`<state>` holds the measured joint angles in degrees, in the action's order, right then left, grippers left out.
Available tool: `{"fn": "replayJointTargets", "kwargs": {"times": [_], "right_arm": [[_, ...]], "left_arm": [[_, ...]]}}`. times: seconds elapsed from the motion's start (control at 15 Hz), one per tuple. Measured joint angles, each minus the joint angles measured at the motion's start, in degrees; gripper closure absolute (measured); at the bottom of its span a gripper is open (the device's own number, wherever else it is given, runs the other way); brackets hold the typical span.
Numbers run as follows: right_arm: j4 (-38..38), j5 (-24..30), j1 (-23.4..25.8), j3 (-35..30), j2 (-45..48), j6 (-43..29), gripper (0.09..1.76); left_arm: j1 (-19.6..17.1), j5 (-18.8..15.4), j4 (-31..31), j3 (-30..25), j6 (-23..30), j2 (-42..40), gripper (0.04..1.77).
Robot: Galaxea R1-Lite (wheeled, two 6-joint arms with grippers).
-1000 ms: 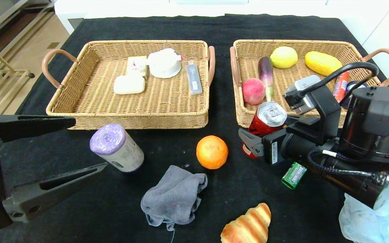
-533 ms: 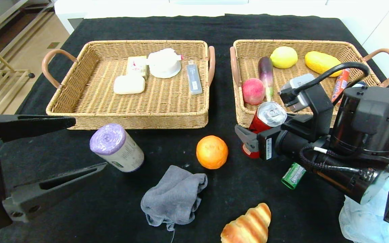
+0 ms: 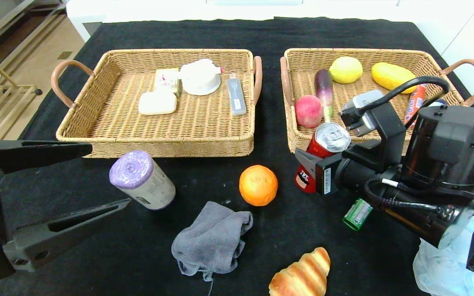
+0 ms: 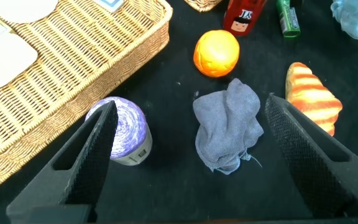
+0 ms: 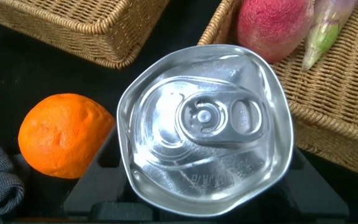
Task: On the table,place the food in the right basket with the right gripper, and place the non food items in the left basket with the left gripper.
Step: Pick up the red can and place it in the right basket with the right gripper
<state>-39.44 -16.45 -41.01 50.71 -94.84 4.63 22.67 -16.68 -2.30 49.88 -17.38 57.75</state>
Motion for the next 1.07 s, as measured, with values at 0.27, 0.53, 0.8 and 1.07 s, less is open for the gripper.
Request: {"fn": "replayJointTargets", "kwargs": {"times": [0.27, 0.53, 0.8, 1.07], "right_arm": [[0.07, 0.05, -0.06, -0.06, 0.16, -0.01, 0.8], [0.22, 0.18, -0.11, -0.02, 0.49, -0.01, 0.8], [0.91, 0.09, -0.74, -0.02, 1.77, 0.05, 0.8], [3.63, -2.43, -2.34, 0.68, 3.74, 0.32, 0.8]], "left_arm": [[0.0, 0.0, 0.18, -0.05, 0.0, 0.0, 0.09], [0.0, 0.0, 0.2, -0.07, 0.0, -0.01, 0.09], [0.0, -0.02, 0.18, -0.07, 0.0, 0.0, 0.09], [0.0, -0.11, 0.0, -0.07, 0.0, 0.05, 0.09]]}}
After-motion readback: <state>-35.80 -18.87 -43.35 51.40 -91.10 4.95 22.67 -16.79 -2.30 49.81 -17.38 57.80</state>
